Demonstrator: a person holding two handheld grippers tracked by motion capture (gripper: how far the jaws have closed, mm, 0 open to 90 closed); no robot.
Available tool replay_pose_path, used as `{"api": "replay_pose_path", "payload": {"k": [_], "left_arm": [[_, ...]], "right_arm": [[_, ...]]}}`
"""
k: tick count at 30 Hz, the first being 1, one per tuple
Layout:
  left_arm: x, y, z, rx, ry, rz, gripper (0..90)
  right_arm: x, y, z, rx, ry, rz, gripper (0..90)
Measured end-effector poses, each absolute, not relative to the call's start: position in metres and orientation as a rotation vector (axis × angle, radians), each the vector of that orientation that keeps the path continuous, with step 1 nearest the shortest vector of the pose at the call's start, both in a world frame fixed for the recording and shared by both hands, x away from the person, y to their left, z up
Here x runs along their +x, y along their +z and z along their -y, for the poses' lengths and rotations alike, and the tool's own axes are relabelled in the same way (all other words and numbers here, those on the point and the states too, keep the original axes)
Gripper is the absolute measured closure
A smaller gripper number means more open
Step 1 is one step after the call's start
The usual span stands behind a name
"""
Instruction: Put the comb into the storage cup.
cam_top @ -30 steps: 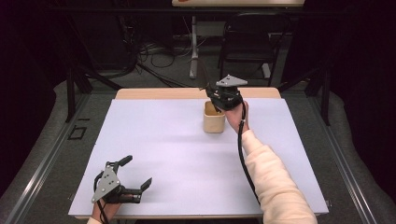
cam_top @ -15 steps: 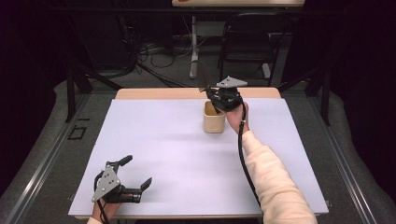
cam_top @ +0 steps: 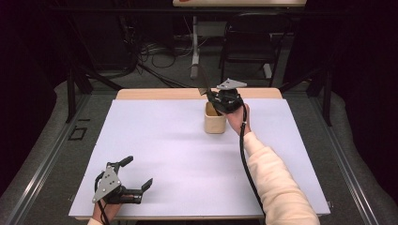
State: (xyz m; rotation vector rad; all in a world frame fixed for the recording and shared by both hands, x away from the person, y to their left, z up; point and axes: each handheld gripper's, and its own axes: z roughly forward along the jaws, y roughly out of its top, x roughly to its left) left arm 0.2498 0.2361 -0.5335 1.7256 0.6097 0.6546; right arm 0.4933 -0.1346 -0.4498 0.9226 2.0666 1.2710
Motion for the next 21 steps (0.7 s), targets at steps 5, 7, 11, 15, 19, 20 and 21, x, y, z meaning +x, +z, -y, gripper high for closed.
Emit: {"api": "replay_pose_path", "payload": {"k": [5,7,11,15,19,20,21], "left_arm": [[0.2497,-0.5334,-0.2361,1.725,0.654,-0.607,0.8],[0.2497,-0.5334,-0.2361,1.725,0.654,-0.608,0.8],[0.2497,-0.5335,-0.2360,1.725,0.653,-0.609,0.8],[0.2498,-0.5334,-0.2362,1.725,0.652,-0.607,0.9],[0.2498,-0.5334,-0.2364,1.725,0.649,-0.606,0.9],[0.2498,-0.5335,-0.2362,1.725,0.647,-0.606,0.9],[0.2497,-0.5334,-0.2362,1.725,0.647,-0.605,0.9]], "right_arm": [[0.4935,-0.4496,0.1347,0.919,1.266,-2.072,72.2],[0.4937,-0.4498,0.1350,0.919,1.263,-2.073,72.1],[0.4946,-0.4507,0.1353,0.924,1.260,-2.075,72.1],[0.4956,-0.4520,0.1353,0.926,1.254,-2.083,72.2],[0.4963,-0.4532,0.1356,0.931,1.250,-2.091,72.1],[0.4963,-0.4535,0.1355,0.932,1.250,-2.093,72.1],[0.4963,-0.4537,0.1354,0.932,1.248,-2.097,72.1]]}}
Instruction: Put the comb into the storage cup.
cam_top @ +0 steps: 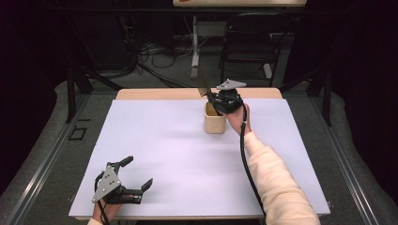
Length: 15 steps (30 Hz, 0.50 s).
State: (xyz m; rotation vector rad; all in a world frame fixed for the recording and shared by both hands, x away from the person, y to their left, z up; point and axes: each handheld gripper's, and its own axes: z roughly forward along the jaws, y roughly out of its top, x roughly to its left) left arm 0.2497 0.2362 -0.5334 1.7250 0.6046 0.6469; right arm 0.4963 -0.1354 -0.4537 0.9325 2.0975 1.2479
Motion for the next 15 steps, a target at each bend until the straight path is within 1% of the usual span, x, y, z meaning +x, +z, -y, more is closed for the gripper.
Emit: {"api": "replay_pose_path", "payload": {"k": [15], "left_arm": [[0.2493,-0.5333,-0.2362,1.719,0.645,-0.607,0.9]], "right_arm": [[0.4976,-0.4559,0.1352,0.938,1.241,-2.108,72.1]]}}
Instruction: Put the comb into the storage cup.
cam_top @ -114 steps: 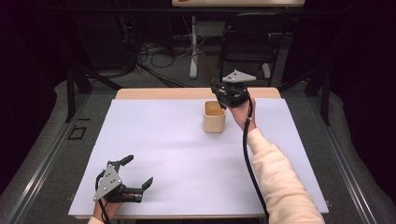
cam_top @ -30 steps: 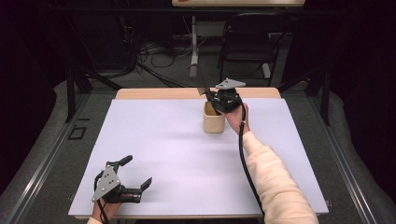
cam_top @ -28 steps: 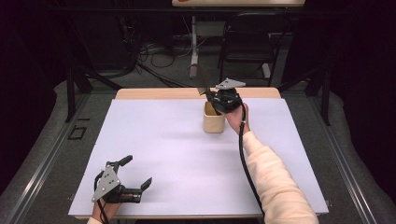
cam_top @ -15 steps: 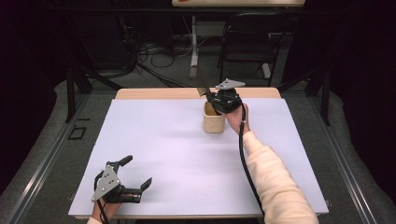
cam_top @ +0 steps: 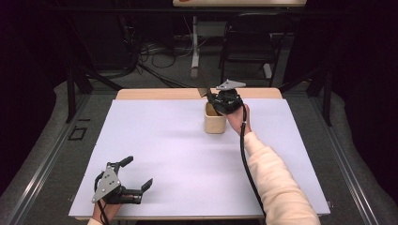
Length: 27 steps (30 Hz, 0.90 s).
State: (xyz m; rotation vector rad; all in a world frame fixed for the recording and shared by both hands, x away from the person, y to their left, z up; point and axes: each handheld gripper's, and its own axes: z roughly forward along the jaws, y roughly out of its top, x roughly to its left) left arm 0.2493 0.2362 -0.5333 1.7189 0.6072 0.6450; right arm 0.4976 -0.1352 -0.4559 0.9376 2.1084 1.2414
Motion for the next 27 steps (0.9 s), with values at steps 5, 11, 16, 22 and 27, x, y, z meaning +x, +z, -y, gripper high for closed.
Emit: {"api": "replay_pose_path", "payload": {"k": [5,11,16,22,27], "left_arm": [[0.2495,-0.5333,-0.2362,1.721,0.645,-0.606,0.9],[0.2497,-0.5334,-0.2361,1.722,0.645,-0.605,0.9],[0.2496,-0.5334,-0.2359,1.721,0.645,-0.604,0.9],[0.2497,-0.5334,-0.2358,1.721,0.644,-0.604,0.9],[0.2498,-0.5334,-0.2357,1.721,0.643,-0.603,0.9]], "right_arm": [[0.4979,-0.4579,0.1360,0.943,1.240,-2.117,72.1],[0.4985,-0.4592,0.1362,0.949,1.237,-2.124,72.1],[0.4987,-0.4596,0.1360,0.951,1.233,-2.129,72.0],[0.4989,-0.4601,0.1357,0.949,1.225,-2.136,71.9],[0.4991,-0.4610,0.1363,0.944,1.219,-2.135,71.9]]}}
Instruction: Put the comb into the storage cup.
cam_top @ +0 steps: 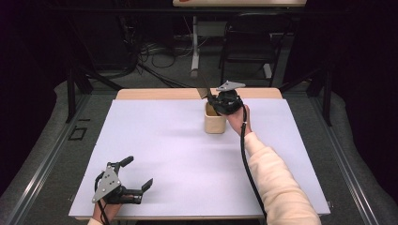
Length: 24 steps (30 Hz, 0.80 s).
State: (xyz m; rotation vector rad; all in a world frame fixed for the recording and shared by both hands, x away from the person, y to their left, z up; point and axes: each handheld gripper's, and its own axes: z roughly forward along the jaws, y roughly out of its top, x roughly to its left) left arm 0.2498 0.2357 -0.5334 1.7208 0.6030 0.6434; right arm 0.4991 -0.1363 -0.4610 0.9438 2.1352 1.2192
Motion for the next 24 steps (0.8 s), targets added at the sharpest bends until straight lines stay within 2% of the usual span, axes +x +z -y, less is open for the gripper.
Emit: {"api": "replay_pose_path", "payload": {"k": [24], "left_arm": [[0.2498,-0.5334,-0.2357,1.720,0.644,-0.603,0.9]], "right_arm": [[0.4977,-0.4640,0.1311,0.871,1.151,-2.169,71.7]]}}
